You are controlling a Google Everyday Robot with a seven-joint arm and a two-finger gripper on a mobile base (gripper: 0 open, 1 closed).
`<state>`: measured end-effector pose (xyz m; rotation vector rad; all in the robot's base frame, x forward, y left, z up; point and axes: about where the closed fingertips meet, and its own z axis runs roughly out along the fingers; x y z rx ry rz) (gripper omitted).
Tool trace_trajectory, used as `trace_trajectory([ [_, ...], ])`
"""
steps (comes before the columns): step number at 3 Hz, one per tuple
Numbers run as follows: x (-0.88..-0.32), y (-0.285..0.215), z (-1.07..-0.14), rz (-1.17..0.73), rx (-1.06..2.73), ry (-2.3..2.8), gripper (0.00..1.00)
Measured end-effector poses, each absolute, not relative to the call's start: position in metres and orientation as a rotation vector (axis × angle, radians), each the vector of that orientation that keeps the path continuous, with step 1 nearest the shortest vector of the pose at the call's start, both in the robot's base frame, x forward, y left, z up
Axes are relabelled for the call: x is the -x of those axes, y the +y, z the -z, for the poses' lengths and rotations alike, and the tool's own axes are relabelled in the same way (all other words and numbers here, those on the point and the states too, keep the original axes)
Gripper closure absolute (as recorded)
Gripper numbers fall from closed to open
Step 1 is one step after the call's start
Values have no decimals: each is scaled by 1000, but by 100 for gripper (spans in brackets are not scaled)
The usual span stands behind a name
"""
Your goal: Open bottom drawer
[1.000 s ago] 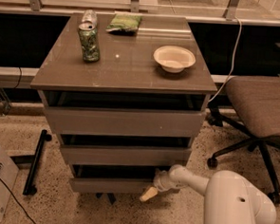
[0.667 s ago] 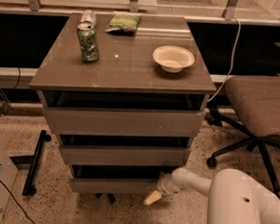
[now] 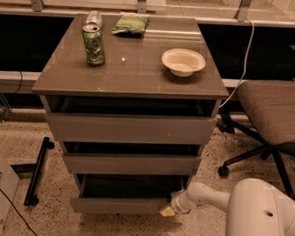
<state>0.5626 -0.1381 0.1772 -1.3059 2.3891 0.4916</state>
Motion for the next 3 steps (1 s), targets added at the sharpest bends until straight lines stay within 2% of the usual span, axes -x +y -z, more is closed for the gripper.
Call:
trace_trajectory([
  [1,-563,-138,-178,-492,1306,2389,69],
  [2,-563,-138,-178,-492,1306,2389,66],
  [3,-562,-138,-178,-492,1306,2389,42],
])
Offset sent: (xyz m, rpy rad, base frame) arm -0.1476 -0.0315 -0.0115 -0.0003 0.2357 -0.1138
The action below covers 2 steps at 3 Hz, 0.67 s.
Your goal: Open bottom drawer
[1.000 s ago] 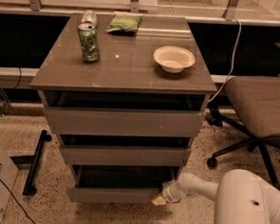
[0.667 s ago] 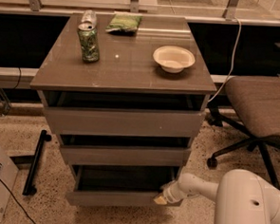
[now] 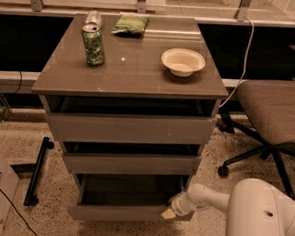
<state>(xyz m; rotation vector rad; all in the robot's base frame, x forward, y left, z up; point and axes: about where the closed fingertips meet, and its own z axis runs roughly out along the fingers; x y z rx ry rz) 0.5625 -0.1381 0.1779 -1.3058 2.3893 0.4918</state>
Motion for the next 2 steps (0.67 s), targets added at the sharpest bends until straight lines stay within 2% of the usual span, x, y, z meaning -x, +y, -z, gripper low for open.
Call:
trace_trajectory([
  [1,-517,-140,-166,-555,1229,2467,19],
  [2,-519,-140,-170,-555,1229,2467,0],
])
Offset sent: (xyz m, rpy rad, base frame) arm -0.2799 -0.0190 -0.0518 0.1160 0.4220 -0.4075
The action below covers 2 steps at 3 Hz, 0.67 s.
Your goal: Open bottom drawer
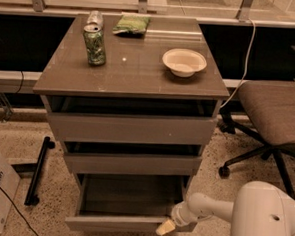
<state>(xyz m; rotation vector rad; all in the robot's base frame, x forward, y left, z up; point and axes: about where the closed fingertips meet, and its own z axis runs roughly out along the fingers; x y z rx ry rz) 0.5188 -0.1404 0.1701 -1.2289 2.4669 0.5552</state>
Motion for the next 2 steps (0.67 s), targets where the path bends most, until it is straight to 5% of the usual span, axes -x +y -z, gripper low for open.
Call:
trace_trajectory([
  [2,-459,-149,-160,-612,1060,2583,0],
])
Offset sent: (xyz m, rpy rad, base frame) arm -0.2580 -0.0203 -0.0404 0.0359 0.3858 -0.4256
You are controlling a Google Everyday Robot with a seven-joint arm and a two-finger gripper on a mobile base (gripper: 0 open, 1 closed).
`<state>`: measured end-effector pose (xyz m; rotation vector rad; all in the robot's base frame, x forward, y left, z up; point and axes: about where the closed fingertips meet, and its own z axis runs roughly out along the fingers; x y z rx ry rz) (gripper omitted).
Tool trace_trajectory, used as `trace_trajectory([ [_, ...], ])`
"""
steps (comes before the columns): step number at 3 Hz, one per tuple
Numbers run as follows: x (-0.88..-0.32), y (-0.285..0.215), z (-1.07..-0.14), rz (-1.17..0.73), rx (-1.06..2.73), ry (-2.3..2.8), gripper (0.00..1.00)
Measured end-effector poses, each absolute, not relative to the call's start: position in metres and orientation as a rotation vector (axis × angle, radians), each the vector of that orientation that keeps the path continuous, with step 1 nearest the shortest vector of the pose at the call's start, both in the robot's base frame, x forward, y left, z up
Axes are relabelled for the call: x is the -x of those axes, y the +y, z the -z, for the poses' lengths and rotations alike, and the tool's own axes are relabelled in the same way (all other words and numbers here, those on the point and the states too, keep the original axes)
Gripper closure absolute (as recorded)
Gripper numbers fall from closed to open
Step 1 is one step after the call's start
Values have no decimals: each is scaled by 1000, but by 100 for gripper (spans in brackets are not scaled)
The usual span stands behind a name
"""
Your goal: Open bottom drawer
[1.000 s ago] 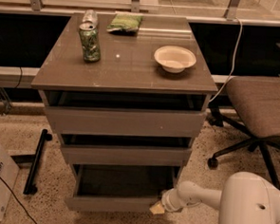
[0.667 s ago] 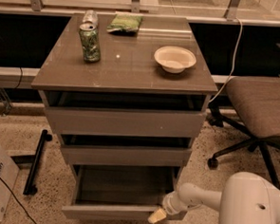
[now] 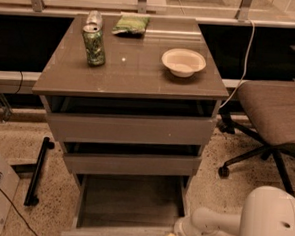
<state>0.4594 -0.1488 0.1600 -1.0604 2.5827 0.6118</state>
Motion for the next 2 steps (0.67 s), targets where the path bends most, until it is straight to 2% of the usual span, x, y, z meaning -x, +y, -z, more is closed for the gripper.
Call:
trace_trajectory([
  [1,-428,-150,-154,-642,996,2637,0],
  [2,-423,-147,-155,-652,986,2648,0],
])
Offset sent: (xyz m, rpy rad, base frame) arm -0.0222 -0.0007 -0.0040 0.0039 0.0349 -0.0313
